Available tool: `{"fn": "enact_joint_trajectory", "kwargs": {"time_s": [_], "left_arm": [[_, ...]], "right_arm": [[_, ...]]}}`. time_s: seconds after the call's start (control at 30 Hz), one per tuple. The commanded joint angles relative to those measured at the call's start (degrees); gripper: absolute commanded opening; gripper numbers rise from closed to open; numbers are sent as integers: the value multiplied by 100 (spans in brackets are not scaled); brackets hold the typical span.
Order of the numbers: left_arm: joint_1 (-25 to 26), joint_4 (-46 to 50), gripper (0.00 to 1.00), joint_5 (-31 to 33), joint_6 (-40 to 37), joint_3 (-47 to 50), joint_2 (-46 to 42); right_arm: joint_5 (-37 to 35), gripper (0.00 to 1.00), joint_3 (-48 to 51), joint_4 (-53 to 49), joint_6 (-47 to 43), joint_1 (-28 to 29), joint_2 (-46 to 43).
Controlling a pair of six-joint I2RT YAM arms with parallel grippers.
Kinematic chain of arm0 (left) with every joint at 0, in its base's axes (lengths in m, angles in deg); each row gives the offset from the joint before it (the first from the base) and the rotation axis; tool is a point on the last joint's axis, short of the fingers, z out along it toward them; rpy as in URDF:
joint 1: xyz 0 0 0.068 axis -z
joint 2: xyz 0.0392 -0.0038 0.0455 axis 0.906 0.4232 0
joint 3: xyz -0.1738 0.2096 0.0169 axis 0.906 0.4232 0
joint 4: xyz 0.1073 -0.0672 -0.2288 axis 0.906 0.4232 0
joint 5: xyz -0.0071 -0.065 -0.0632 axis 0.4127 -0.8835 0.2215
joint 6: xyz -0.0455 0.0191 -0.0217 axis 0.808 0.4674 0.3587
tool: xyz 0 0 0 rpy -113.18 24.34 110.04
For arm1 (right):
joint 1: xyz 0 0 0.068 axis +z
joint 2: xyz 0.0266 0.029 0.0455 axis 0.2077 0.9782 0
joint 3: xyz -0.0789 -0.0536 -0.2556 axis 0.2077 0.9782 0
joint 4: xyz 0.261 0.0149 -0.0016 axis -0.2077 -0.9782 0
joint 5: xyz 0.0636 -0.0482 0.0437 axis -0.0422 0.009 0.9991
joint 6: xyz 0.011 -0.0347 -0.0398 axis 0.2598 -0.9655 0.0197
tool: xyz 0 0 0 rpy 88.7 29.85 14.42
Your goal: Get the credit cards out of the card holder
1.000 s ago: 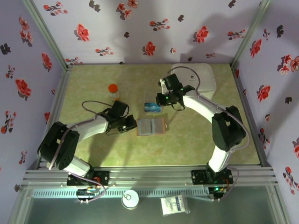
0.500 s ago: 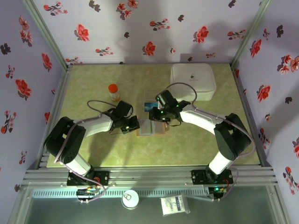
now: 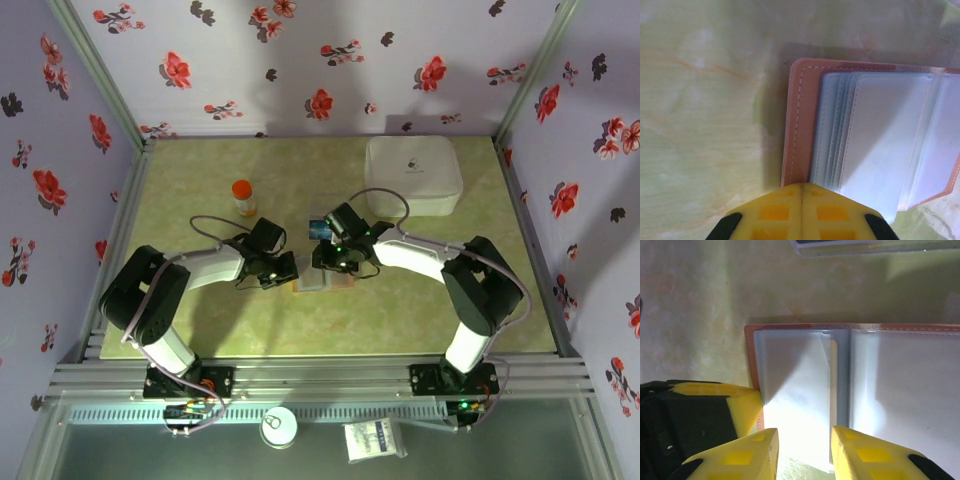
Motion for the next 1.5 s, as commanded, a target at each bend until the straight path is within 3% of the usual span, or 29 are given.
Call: {"fn": "enact_joint_trajectory", "kwargs": {"time_s": [0.0,0.73,1.47], "left_arm": [[37,290,0,222,-173,-50,44],[37,295,0,291,-206,14,5],[20,377,0,318,-253,-36,71]], "right_arm": [[129,33,-198,-88,121,68,228],[238,25,-552,-298,-81,111,752],[-369,23,-491,-719,-257,110,570]]}}
